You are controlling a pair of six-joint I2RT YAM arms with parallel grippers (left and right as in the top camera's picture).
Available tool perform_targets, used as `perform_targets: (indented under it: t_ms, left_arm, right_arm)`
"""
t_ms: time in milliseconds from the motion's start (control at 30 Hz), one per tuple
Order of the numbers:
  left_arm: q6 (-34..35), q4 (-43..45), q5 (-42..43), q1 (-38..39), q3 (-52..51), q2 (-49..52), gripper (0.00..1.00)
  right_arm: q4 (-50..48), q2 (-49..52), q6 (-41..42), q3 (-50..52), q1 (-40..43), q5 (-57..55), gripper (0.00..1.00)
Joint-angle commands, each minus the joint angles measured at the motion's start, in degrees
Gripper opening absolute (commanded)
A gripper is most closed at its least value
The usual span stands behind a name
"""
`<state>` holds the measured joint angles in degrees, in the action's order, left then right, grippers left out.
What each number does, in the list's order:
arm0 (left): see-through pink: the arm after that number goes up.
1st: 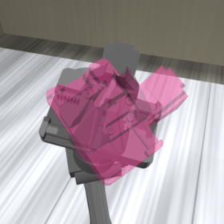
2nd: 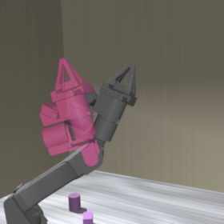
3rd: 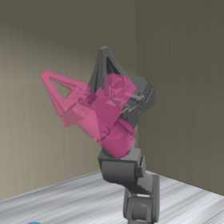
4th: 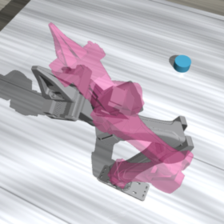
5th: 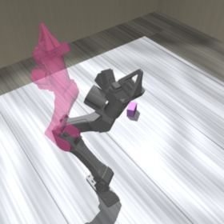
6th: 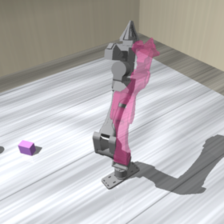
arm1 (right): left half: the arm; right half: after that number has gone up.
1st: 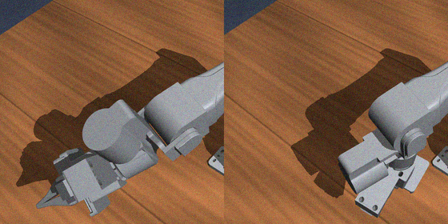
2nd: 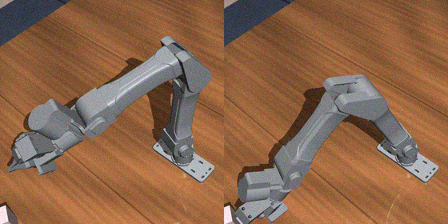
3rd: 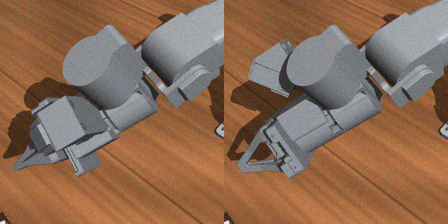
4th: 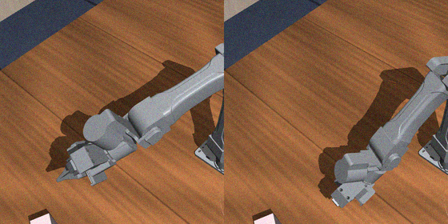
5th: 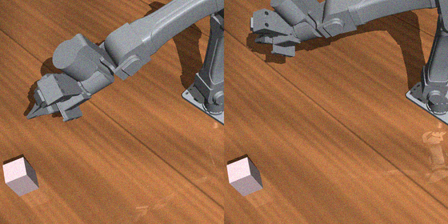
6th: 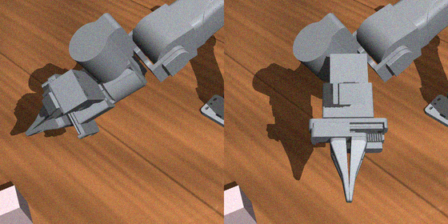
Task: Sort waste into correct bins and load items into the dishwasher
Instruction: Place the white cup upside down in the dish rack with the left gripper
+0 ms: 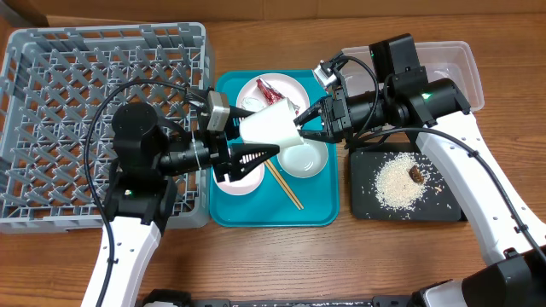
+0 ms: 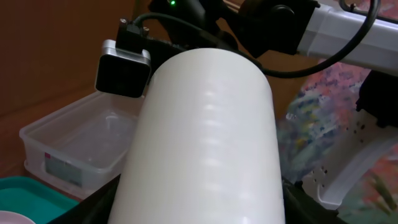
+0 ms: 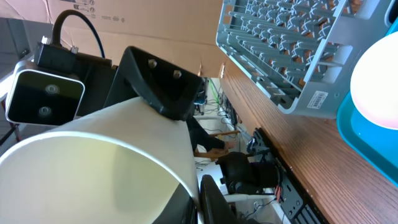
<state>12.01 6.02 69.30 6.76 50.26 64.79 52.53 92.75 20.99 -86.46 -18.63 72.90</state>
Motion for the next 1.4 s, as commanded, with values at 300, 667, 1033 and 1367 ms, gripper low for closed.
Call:
perform_targets:
  t_ms: [300, 667, 1033, 1367]
  left_arm:
    - [-1.0, -5.4, -7.3, 0.1, 1.2, 0.3, 0.54]
    - [-4.4, -18.8, -16.5, -8.5, 1.2, 0.3, 0.50]
    - [-4.3, -40.6, -34.9, -22.9, 4.7, -0.4, 0.34]
    - [-4.3, -61.3, -57.0, -33.3, 13.9, -0.4, 0.25]
  right_arm:
    - [1.5, 0.1, 0.0, 0.2, -0.6, -4.8, 0.25]
    - [7.1, 0.1, -0.4, 0.2, 7.9, -30.7, 0.40]
    - [18.4, -1.7, -9.2, -0.5, 16.6, -49.2, 0.40]
    - [23.7, -2.3, -11.1, -3.0, 23.8, -54.0, 0.40]
